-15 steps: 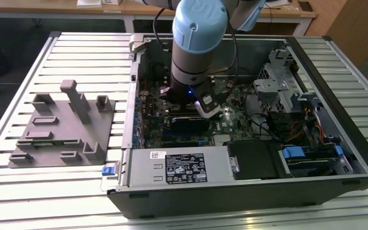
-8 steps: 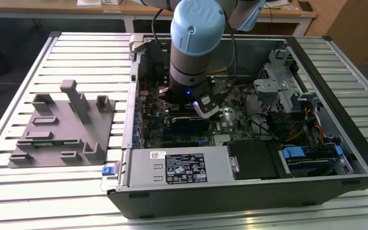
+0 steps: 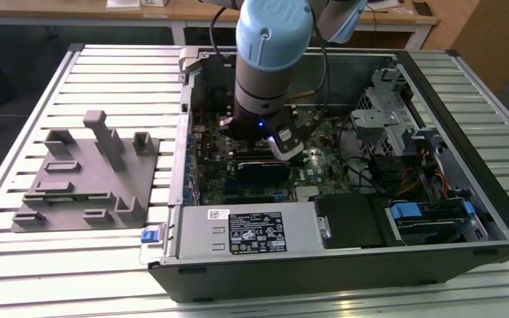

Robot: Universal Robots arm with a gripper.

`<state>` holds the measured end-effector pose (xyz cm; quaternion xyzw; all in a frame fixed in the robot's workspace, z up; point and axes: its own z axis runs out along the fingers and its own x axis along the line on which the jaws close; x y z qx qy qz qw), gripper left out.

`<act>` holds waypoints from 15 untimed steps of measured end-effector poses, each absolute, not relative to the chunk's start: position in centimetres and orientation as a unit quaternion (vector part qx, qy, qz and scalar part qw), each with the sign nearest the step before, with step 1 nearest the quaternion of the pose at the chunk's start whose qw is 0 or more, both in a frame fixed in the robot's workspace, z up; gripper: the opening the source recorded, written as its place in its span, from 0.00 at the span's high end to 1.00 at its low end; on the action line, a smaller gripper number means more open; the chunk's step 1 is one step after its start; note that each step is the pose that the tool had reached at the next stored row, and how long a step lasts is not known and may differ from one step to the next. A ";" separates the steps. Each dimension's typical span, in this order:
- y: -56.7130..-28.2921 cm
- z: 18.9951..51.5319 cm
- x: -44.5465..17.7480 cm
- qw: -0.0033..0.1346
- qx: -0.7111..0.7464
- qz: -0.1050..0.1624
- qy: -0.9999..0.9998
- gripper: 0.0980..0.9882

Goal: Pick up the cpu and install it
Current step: 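Install the second cpu locking lever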

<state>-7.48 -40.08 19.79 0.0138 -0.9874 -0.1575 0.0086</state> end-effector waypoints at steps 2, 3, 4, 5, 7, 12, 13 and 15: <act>-40.1 20.1 -7.5 0.009 0.014 -0.158 -0.987 0.99; -40.1 20.3 -7.5 0.009 0.014 -0.157 -0.987 0.99; -40.1 20.5 -7.5 0.009 0.014 -0.158 -0.987 0.99; -40.1 20.7 -7.5 0.009 0.014 -0.158 -0.987 0.99; -40.1 21.3 -7.5 0.009 0.014 -0.158 -0.987 0.99; -40.1 22.5 -7.5 0.009 0.014 -0.158 -0.987 0.99; -40.1 22.7 -7.5 0.009 0.014 -0.158 -0.987 0.99; -40.1 23.1 -7.5 0.009 0.014 -0.158 -0.987 0.99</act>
